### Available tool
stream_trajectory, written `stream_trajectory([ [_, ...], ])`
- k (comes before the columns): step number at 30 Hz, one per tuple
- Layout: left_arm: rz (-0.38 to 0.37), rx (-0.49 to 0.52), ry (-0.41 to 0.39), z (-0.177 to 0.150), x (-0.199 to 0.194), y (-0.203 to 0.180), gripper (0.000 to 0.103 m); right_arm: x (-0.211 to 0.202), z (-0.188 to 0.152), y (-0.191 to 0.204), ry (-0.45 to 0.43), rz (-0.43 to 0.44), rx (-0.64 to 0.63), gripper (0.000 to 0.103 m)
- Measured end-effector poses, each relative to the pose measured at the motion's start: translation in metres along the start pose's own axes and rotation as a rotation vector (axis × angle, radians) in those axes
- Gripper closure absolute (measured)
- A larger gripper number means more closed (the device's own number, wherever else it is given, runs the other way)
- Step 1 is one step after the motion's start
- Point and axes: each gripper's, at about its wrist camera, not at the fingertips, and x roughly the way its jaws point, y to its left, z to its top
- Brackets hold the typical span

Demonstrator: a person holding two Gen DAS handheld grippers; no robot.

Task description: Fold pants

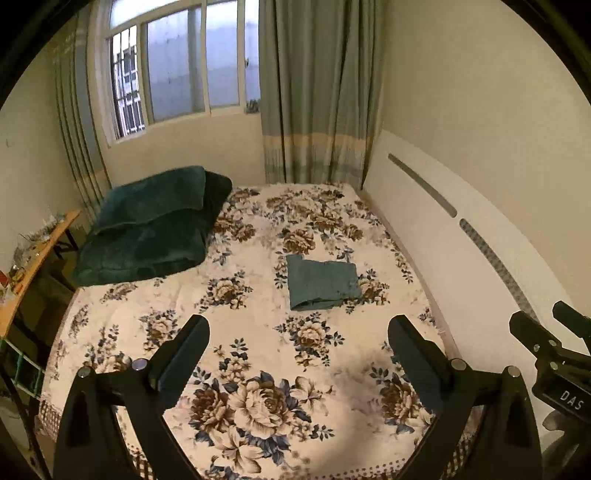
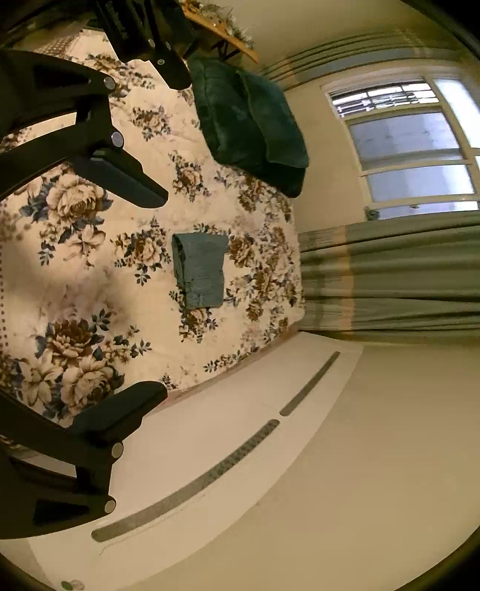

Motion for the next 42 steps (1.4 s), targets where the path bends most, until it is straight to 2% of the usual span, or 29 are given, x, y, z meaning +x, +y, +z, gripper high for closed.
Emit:
stream_trajectory([
  [9, 0.052, -0.016, -0.047, -0.012, -0.079, -0.014, 0.004, -0.111, -0.011, -0.015, -0.059, 0.073, -0.022, 0.005],
  [15, 0.098, -0.034, -0.049, -0.021, -0.097, -0.026, 0.004, -0.144, -0.004, -0.036, -0.068, 0.112, -0.034, 0.005],
  [18, 0.115, -0.039, -0.035, -0.018, -0.093, -0.031, 0.004, -0.147, 0.001, -0.043, -0.067, 0.111, -0.054, 0.005],
  [21, 0.098, -0.066, -0.021, -0.013, -0.087, -0.034, 0.000, -0.137, 0.010, -0.049, -0.034, 0.136, -0.054, 0.005],
  [24, 0.123, -0.055, -0.029, -0.005, -0.083, -0.041, 0.000, -0.122, 0.024, -0.052, -0.009, 0.139, -0.069, 0.005],
  [33, 0.170, -0.058, -0.043, 0.026, -0.070, -0.051, 0.000, -0.087, 0.067, -0.052, -0.011, 0.083, -0.094, 0.004],
  [42, 0.193, -0.077, -0.046, 0.039, -0.067, -0.047, 0.000, -0.073, 0.096, -0.042, -0.014, 0.082, -0.116, 0.004],
])
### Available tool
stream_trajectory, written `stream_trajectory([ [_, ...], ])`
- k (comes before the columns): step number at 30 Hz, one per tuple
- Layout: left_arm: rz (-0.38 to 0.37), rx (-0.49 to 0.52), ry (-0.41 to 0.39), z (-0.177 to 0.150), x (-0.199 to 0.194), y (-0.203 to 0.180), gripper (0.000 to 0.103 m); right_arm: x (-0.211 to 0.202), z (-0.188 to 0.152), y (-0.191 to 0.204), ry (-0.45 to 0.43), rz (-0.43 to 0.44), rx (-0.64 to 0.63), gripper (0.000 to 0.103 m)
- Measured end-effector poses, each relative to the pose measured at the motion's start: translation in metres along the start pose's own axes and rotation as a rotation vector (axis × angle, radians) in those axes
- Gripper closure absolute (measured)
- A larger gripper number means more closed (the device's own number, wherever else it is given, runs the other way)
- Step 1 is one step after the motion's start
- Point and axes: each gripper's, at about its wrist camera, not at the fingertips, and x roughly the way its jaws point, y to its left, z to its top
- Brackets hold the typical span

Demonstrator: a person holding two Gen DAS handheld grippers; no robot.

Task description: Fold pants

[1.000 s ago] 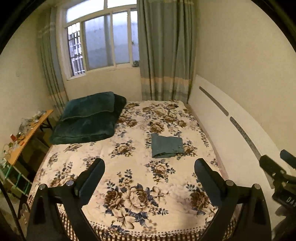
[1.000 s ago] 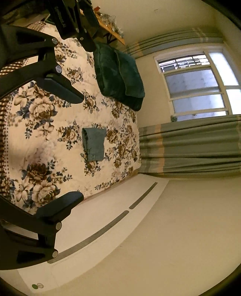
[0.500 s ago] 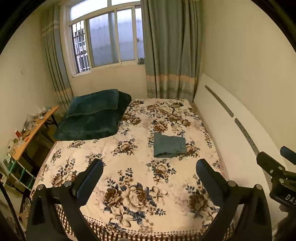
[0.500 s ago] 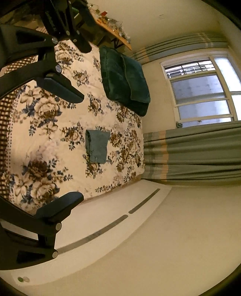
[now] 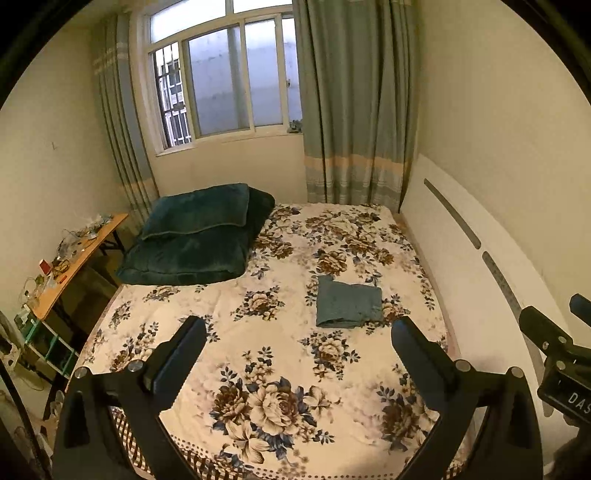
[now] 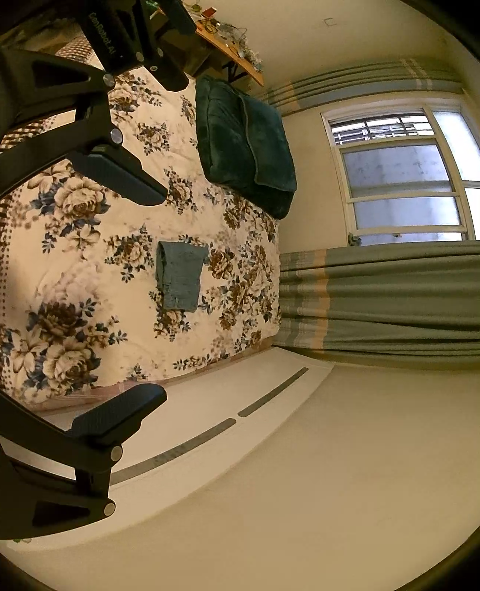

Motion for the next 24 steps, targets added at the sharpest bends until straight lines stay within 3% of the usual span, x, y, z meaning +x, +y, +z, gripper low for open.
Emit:
stream_trajectory([
  [24, 0.018, 0.001, 0.018, 0.000, 0.002, -0.004, 0.000, 0.010, -0.014, 0.011, 0.033, 0.027, 0.016, 0.004],
])
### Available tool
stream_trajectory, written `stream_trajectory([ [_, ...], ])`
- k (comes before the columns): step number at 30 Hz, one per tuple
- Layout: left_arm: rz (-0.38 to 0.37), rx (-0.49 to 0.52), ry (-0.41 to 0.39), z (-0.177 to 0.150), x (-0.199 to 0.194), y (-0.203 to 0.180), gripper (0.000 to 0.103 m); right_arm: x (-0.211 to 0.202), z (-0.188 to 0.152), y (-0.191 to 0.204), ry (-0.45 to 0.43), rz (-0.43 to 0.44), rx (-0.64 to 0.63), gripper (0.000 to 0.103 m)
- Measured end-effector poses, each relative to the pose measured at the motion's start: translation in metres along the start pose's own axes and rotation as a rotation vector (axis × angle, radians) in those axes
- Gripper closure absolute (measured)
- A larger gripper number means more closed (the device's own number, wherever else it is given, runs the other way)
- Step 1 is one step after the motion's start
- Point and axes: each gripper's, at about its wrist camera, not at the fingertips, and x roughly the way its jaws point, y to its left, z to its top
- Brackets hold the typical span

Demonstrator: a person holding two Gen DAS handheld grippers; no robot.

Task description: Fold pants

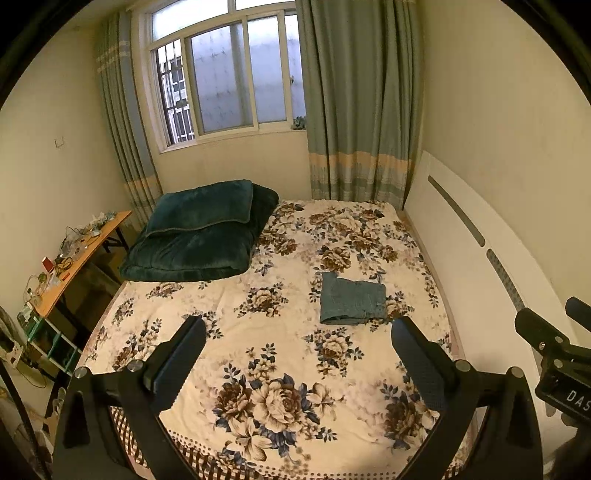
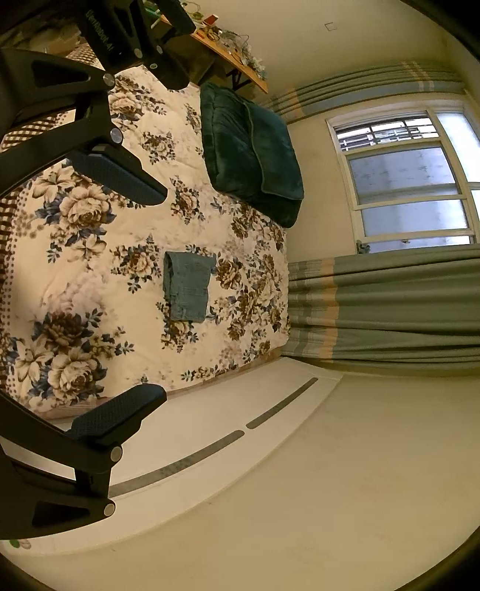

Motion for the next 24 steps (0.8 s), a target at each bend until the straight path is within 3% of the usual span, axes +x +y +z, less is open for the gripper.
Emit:
stream_trajectory([
  [24, -0.007, -0.006, 0.004, -0.003, -0.002, -0.003, 0.000, 0.000, -0.007, -0.001, 0.004, -0.002, -0.001, 0.004],
])
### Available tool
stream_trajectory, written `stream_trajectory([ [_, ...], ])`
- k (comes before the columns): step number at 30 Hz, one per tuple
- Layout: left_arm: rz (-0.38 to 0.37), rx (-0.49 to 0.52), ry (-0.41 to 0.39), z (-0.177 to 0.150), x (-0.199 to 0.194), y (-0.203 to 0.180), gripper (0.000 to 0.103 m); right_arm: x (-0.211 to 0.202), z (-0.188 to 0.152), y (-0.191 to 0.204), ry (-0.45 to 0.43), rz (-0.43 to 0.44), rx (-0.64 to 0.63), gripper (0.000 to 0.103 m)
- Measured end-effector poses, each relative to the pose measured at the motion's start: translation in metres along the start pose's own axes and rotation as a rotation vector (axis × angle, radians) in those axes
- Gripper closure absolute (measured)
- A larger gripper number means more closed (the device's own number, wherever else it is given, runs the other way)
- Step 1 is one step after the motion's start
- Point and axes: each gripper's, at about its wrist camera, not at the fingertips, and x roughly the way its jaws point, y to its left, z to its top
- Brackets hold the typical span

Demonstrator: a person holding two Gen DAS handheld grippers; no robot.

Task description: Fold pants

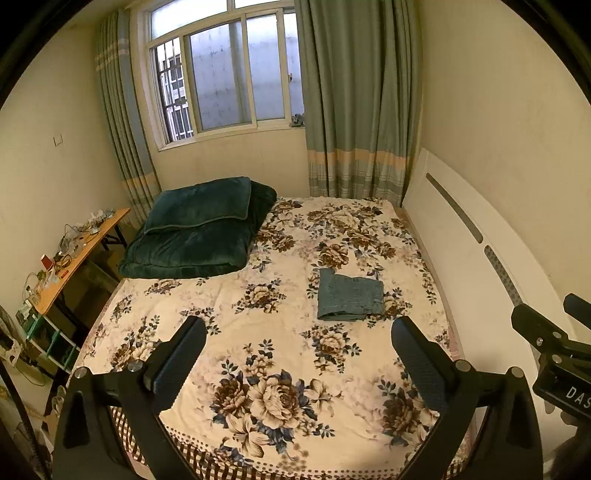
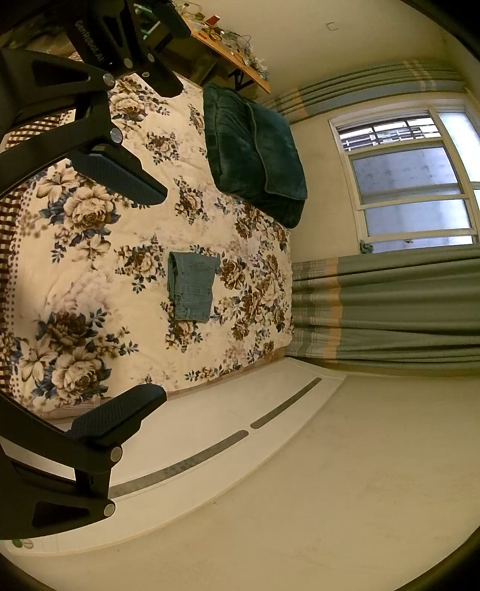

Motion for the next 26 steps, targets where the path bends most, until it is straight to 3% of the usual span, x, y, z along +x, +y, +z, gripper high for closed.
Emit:
stream_trajectory([
  [26, 0.000, -0.002, -0.039, -0.0049, -0.0062, -0.0066, 0.000, -0.0002, -0.0044, 0.0008, -0.002, 0.002, 0.002, 0.003],
])
